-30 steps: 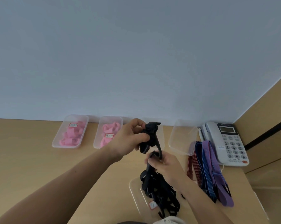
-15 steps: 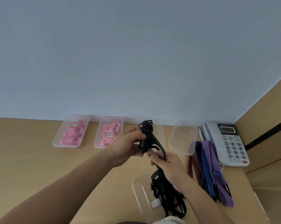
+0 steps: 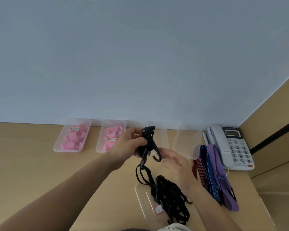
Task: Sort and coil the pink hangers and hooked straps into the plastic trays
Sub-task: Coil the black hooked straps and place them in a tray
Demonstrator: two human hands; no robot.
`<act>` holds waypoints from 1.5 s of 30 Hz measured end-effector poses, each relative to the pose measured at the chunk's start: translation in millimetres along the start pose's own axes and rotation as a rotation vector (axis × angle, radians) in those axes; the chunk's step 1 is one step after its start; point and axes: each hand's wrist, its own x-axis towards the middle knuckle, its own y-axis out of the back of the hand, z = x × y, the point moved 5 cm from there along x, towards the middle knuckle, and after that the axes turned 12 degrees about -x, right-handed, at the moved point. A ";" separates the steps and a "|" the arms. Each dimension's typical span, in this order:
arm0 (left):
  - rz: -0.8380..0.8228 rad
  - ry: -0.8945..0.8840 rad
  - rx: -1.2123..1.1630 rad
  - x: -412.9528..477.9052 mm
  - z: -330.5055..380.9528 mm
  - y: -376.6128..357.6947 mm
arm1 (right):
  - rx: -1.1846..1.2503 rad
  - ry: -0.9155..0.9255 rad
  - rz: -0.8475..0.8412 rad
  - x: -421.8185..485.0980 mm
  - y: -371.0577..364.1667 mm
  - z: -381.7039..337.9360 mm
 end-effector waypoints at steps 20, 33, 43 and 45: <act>-0.229 0.119 -0.230 -16.9 -16.2 11.7 | 0.248 -0.103 0.230 11.8 -39.4 -16.3; -0.308 0.244 -0.383 15.2 -37.0 6.7 | -0.217 -0.163 0.377 35.9 -23.2 -16.4; 0.101 0.100 0.403 93.1 -47.6 11.4 | -0.587 -0.034 0.245 116.4 21.0 12.4; 0.198 0.023 0.591 108.8 -46.4 18.2 | -0.724 0.006 0.208 139.3 28.8 19.9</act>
